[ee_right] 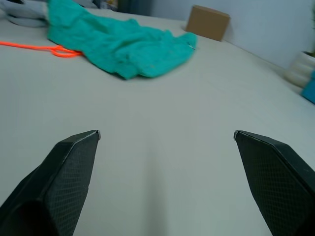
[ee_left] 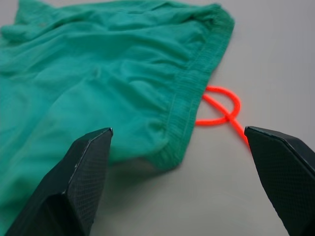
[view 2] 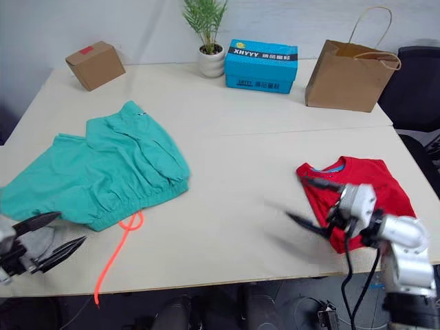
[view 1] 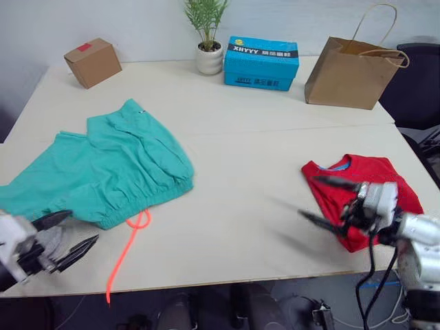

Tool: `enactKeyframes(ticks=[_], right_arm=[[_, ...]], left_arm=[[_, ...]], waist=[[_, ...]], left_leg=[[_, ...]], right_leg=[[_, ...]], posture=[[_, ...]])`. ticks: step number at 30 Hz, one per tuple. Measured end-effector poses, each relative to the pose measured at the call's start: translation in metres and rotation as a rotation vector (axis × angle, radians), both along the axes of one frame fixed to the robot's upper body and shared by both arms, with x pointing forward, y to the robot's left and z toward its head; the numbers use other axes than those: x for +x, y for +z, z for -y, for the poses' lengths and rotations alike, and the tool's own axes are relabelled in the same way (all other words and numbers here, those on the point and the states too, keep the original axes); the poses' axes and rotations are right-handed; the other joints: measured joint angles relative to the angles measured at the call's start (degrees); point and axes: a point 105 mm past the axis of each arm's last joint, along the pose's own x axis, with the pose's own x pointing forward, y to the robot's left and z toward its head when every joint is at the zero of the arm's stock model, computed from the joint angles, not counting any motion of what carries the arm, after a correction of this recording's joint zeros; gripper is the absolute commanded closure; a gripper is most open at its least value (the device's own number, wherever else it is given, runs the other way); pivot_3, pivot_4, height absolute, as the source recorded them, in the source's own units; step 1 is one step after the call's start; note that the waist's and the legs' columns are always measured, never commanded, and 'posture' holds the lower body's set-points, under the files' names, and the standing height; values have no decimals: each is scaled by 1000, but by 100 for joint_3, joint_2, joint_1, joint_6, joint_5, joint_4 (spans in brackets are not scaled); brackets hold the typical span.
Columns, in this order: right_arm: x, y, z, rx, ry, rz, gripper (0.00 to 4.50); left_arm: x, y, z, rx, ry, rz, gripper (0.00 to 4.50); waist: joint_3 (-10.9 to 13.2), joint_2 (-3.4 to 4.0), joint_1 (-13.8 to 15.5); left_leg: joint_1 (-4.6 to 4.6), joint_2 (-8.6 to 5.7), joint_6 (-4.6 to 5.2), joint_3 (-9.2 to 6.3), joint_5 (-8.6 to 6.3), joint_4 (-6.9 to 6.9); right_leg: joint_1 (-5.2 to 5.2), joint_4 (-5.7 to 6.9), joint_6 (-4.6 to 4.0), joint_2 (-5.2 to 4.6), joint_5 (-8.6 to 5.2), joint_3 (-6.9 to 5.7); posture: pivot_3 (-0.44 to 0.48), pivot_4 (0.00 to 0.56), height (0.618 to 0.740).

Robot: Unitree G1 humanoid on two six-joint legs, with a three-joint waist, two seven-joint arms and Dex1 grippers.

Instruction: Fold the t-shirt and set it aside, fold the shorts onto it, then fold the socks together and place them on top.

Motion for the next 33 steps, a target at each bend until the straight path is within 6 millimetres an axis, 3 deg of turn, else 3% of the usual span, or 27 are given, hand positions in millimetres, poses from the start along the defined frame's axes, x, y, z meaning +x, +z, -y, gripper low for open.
enactKeyframes(ticks=[3,5,7,12,18,24,28,33], right_arm=[[-13,-17,-18,22,68,-25,51],[-19,-18,-29,22,108,10,51],[-20,-18,-31,10,120,33,51],[-14,-8,-34,2,138,85,51],[-10,-2,-47,1,207,91,51],[-3,1,-53,11,213,83,51],[1,3,-52,22,181,73,0],[7,5,-50,25,124,82,0]], left_arm=[[-22,-2,-16,17,104,-35,0],[-41,-6,-30,21,202,-99,0],[-51,-12,-31,19,218,-162,0],[-43,-6,-36,106,235,-197,0],[9,13,0,483,-92,-100,0],[47,3,-11,726,-146,-99,0],[80,4,-20,856,-171,-98,915],[119,11,6,818,-230,18,2456]], waist=[[0,-1,-3],[-7,-17,-6],[-7,-19,-15],[-18,-39,24],[-23,-44,21],[-20,-37,-47],[-20,-35,2],[-21,-36,42]], left_leg=[[5,-5,6,3,-5,2],[20,-4,6,1,-6,-2],[29,-4,26,3,-22,-4],[33,-2,7,-13,-32,-7],[41,-1,4,-11,-18,-14],[45,11,-24,4,-8,-23],[49,10,-25,9,-8,-21],[46,10,-27,19,-7,-12]], right_leg=[[2,1,-5,-9,3,0],[10,2,-13,-9,1,-2],[15,2,-24,-10,-5,-2],[18,7,-54,-10,-21,-16],[20,26,-57,-11,-22,-19],[9,33,-65,2,-28,-15],[10,39,-66,0,-29,-15],[8,45,-64,2,-27,-12]], posture=[[0,150,740],[0,150,740],[0,150,740],[0,150,740],[0,150,740],[0,150,740],[0,150,740],[0,150,740]])
